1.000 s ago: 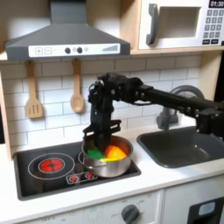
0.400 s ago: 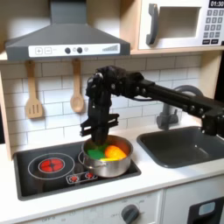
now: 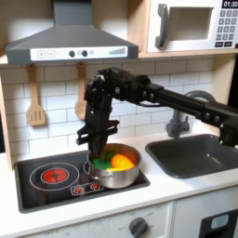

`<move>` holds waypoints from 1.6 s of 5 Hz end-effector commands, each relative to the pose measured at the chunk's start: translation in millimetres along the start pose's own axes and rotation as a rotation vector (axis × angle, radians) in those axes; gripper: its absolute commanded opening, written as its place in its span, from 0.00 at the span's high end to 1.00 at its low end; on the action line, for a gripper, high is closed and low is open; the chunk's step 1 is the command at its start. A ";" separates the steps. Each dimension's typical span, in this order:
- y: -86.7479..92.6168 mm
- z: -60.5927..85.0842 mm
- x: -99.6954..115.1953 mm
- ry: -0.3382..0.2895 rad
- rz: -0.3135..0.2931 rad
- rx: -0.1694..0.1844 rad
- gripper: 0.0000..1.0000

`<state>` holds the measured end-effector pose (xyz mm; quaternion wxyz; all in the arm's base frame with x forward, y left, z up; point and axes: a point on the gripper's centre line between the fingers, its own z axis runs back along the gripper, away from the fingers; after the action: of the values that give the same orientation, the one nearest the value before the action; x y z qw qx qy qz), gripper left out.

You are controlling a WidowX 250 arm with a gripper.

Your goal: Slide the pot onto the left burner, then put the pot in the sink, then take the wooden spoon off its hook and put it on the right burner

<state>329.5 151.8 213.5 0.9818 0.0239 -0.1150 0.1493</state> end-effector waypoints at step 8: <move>37.8 -32.1 -48.5 0.100 0.133 0.081 0.00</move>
<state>280.1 177.3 175.6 0.9718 0.0524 -0.0677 0.2195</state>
